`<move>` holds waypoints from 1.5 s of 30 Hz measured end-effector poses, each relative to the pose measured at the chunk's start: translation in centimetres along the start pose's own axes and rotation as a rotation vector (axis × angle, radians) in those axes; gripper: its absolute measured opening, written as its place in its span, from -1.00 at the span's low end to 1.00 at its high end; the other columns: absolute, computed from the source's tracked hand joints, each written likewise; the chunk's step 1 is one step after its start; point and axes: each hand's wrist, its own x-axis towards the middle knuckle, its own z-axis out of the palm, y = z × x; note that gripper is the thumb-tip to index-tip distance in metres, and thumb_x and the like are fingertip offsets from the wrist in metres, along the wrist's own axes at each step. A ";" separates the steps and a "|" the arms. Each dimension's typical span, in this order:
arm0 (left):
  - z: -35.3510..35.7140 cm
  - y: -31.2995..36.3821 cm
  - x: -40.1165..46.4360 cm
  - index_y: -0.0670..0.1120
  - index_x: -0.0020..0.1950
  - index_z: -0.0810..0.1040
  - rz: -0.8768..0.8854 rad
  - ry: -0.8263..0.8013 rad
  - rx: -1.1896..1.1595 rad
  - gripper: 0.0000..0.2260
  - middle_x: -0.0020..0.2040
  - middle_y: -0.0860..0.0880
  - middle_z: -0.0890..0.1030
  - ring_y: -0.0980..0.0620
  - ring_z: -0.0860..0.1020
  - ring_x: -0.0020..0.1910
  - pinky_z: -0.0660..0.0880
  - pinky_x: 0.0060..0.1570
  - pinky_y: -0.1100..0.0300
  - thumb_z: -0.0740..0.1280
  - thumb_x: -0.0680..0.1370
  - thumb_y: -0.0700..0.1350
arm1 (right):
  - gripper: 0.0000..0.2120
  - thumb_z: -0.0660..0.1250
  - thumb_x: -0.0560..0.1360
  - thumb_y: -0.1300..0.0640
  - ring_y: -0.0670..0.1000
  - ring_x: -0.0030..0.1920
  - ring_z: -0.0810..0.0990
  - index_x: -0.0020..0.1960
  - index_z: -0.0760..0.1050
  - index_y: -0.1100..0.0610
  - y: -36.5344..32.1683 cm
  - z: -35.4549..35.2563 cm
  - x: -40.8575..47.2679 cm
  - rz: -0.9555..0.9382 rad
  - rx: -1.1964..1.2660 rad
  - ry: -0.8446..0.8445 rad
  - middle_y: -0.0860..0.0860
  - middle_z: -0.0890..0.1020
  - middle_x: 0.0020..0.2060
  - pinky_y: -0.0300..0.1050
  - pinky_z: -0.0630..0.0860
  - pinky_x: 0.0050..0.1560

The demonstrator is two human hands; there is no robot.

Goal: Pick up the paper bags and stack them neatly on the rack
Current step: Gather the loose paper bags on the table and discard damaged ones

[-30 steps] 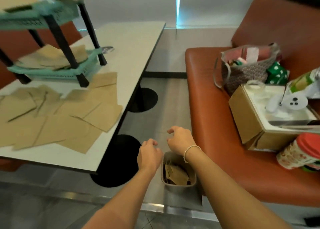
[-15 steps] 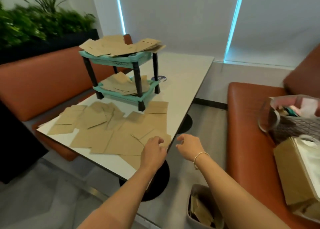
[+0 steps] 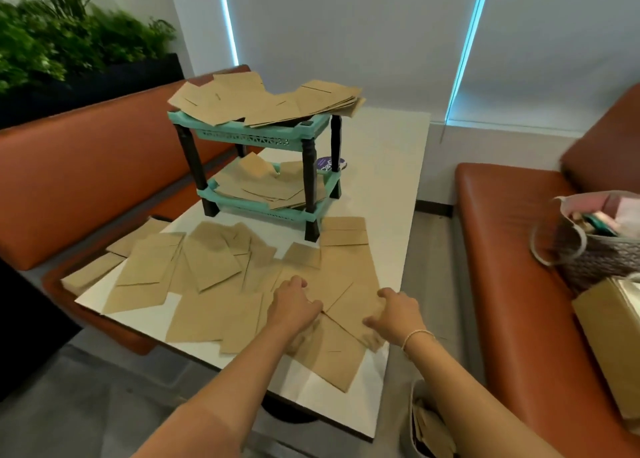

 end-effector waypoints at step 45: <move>-0.4 10.0 5.4 -0.07 0.14 0.45 -0.165 -0.212 -0.696 -0.80 0.02 -0.05 0.57 -0.06 0.57 -0.03 0.56 -0.21 0.12 0.33 0.54 -0.20 | -0.84 0.28 0.55 0.21 0.03 -0.15 0.55 0.12 0.43 0.14 6.5 -6.3 4.8 0.335 1.454 0.198 0.05 0.57 -0.11 -0.08 0.52 -0.20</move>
